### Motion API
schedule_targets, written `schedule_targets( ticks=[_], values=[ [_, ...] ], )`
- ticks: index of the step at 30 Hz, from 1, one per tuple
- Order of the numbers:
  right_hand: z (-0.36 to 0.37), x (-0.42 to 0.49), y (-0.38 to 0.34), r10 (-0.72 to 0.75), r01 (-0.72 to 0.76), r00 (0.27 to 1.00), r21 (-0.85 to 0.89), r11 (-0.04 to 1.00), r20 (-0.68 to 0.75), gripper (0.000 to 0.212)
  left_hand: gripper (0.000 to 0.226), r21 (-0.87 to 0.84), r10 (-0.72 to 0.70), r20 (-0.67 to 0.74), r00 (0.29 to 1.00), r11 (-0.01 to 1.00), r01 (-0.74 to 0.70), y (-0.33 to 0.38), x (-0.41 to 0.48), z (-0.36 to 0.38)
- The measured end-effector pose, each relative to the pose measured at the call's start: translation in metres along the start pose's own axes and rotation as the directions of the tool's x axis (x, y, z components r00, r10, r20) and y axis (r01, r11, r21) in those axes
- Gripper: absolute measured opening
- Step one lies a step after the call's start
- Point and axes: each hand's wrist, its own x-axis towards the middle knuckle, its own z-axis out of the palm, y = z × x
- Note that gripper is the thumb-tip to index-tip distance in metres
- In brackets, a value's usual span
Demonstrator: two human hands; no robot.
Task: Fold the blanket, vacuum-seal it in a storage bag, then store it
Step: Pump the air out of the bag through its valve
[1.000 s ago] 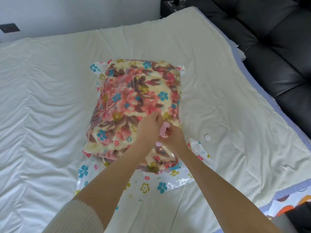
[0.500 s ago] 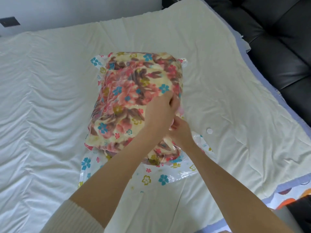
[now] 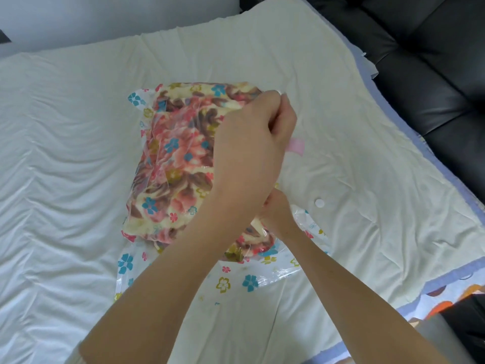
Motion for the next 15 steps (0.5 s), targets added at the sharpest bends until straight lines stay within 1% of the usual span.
schedule_targets(
  ticks=[1, 2, 3, 4, 5, 6, 7, 8, 9, 10, 11, 12, 13, 14, 15],
  values=[
    [0.002, 0.000, 0.003, -0.002, 0.002, 1.000, 0.008, 1.000, 0.002, 0.030, 0.048, -0.003, 0.012, -0.046, 0.999, 1.000, -0.012, -0.004, 0.000, -0.001],
    [0.003, 0.000, 0.006, 0.002, -0.002, 1.000, 0.010, 1.000, -0.003, 0.026, 0.045, 0.018, -0.021, -0.028, 0.999, 1.000, 0.021, -0.016, -0.004, 0.001],
    [0.004, 0.000, 0.005, -0.013, 0.013, 1.000, 0.001, 1.000, -0.013, 0.029, 0.042, 0.068, -0.112, 0.061, 0.992, 0.992, 0.108, -0.035, -0.009, 0.009],
    [0.004, 0.000, 0.004, -0.012, 0.012, 1.000, -0.015, 1.000, -0.018, 0.030, 0.039, 0.173, -0.246, 0.185, 0.951, 0.961, 0.215, -0.055, -0.017, 0.018],
    [0.004, -0.001, 0.003, -0.010, 0.010, 1.000, -0.014, 1.000, -0.020, 0.026, 0.038, 0.311, -0.384, 0.276, 0.881, 0.903, 0.296, -0.074, -0.027, 0.025],
    [0.004, -0.001, 0.001, -0.008, 0.008, 1.000, -0.012, 1.000, -0.030, 0.024, 0.038, 0.380, -0.456, 0.295, 0.839, 0.862, 0.335, -0.083, -0.032, 0.027],
    [0.003, 0.002, -0.002, -0.014, 0.013, 0.999, -0.017, 1.000, -0.040, 0.025, 0.038, 0.375, -0.458, 0.282, 0.843, 0.862, 0.342, -0.082, -0.030, 0.030],
    [0.002, 0.003, -0.003, -0.011, 0.011, 0.999, -0.013, 1.000, -0.038, 0.026, 0.038, 0.314, -0.401, 0.266, 0.877, 0.896, 0.314, -0.072, -0.023, 0.030],
    [0.001, 0.003, -0.002, -0.004, 0.004, 1.000, 0.004, 1.000, -0.028, 0.028, 0.041, 0.210, -0.301, 0.215, 0.929, 0.943, 0.257, -0.056, -0.015, 0.026],
    [0.000, 0.004, -0.002, 0.011, -0.010, 1.000, 0.013, 1.000, -0.021, 0.029, 0.045, 0.103, -0.182, 0.139, 0.974, 0.980, 0.168, -0.037, -0.004, 0.019],
    [0.000, 0.005, -0.002, 0.012, -0.011, 1.000, 0.009, 1.000, -0.018, 0.029, 0.049, 0.033, -0.085, 0.052, 0.995, 0.996, 0.083, -0.019, 0.005, 0.011],
    [0.001, 0.005, -0.002, 0.010, -0.010, 1.000, 0.001, 1.000, -0.016, 0.029, 0.050, -0.005, -0.013, -0.013, 1.000, 1.000, 0.013, -0.010, 0.009, 0.006],
    [0.002, 0.005, 0.000, 0.004, -0.004, 1.000, -0.001, 1.000, -0.019, 0.029, 0.049, 0.002, 0.005, -0.025, 1.000, 1.000, -0.005, -0.012, 0.009, 0.006],
    [0.003, 0.004, 0.001, 0.002, -0.002, 1.000, 0.004, 1.000, -0.022, 0.029, 0.047, 0.049, -0.033, 0.033, 0.999, 0.998, 0.032, -0.022, 0.001, 0.008],
    [0.004, 0.004, 0.002, -0.001, 0.001, 1.000, 0.000, 1.000, -0.026, 0.027, 0.045, 0.141, -0.145, 0.142, 0.979, 0.982, 0.125, -0.040, -0.009, 0.015]
  ],
)
